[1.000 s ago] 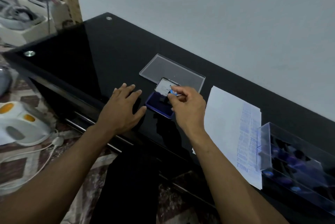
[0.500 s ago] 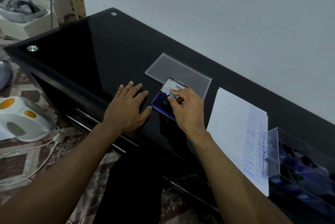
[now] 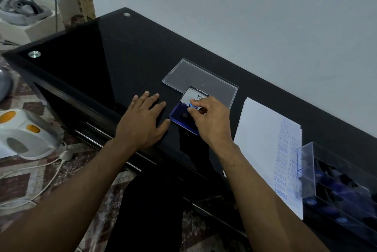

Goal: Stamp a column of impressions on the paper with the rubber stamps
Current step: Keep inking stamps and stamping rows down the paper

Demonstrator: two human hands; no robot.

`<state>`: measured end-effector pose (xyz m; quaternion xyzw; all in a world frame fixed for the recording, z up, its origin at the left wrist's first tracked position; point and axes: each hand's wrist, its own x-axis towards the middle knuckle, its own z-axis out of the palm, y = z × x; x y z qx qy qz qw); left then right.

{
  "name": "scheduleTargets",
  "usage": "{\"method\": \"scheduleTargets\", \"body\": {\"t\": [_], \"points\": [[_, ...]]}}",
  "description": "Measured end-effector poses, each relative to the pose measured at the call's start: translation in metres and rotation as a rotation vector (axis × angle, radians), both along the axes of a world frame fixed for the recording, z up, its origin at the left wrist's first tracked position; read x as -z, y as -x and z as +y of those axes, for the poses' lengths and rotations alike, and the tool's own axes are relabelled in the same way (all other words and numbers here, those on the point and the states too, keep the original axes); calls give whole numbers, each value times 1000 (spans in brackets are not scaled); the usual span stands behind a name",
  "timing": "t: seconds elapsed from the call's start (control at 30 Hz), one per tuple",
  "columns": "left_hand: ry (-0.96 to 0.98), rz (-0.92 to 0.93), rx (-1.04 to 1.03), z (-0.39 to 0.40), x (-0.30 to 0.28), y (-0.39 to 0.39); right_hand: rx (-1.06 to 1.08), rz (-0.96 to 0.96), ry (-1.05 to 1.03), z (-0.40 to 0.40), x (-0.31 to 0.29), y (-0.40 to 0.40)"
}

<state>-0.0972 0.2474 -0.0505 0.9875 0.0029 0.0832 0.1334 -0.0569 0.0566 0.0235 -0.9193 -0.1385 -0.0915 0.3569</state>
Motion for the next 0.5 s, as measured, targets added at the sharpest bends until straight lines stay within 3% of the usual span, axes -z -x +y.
{"method": "scheduleTargets", "body": {"t": [0.5], "points": [[-30,8,-8,0,1,-1,-19,45,-6,-3,-2,-4]]}}
